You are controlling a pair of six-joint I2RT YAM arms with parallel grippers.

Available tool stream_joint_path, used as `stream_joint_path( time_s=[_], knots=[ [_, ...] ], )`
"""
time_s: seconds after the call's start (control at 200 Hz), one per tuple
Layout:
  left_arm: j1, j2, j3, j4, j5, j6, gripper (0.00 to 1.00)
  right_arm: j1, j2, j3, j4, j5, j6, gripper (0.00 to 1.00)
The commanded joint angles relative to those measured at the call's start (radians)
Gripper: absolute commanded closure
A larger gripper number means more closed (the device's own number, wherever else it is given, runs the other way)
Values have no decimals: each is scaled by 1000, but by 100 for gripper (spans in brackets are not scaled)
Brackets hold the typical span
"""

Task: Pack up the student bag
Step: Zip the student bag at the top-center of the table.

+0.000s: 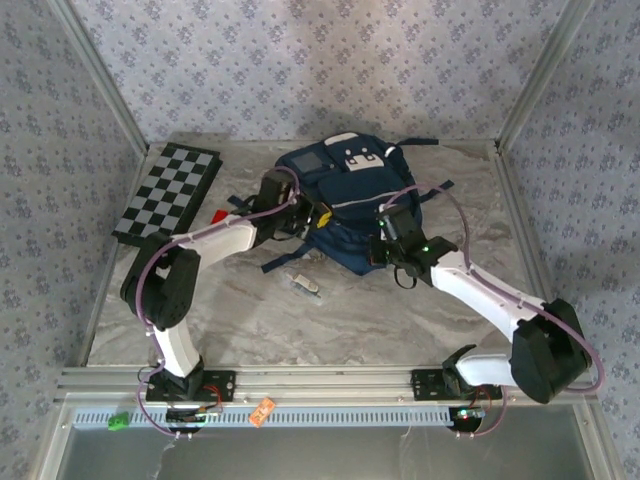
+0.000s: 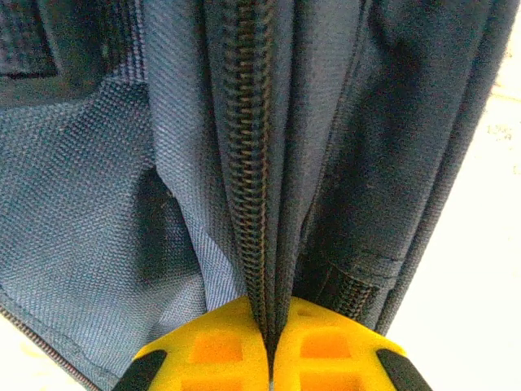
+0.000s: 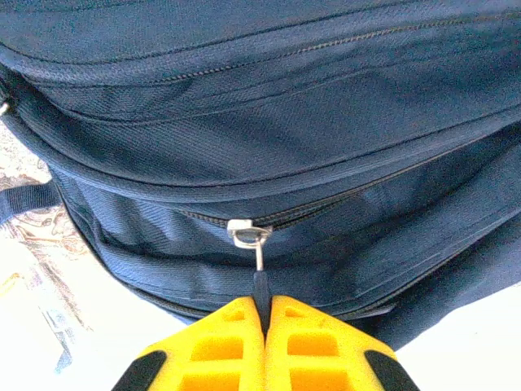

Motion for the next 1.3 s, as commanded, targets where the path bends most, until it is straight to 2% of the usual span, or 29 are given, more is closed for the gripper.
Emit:
stream_joint_path(
  time_s=[0.0,0.13,0.21,0.285,0.32,0.38,0.45,0.61,0.709,0.804,0.944,1.104,1.294],
  knots=[
    [72,-25,115,-21,52,146,100,32,-40,16,-181,41,-70,100],
    [138,5,212,-158,124,325,98,138,10,87,-162,-54,-54,100],
    [174,24,261,-263,154,432,86,193,76,134,-78,-103,-3,100],
    [208,9,252,-311,170,472,77,228,136,181,-23,-63,20,100],
    [219,-15,219,-299,173,469,70,235,162,202,-15,-40,32,100],
    [228,-74,149,-276,165,448,59,238,202,230,-21,-15,50,100],
    [218,-148,47,-228,141,391,50,237,224,235,-14,5,70,100],
    [156,-270,-229,12,48,118,45,238,224,216,1,25,83,100],
    [80,-269,-273,81,-32,10,44,238,216,200,5,22,85,100],
    [28,-212,-211,76,-57,-24,47,238,208,187,19,23,91,100],
    [-18,-162,-168,57,-132,-54,56,238,207,183,32,29,91,100],
    [-34,-133,-188,77,-159,-93,79,226,208,174,49,37,99,100],
    [-18,-148,-173,44,-161,-73,99,225,208,186,19,79,81,100]
  ],
)
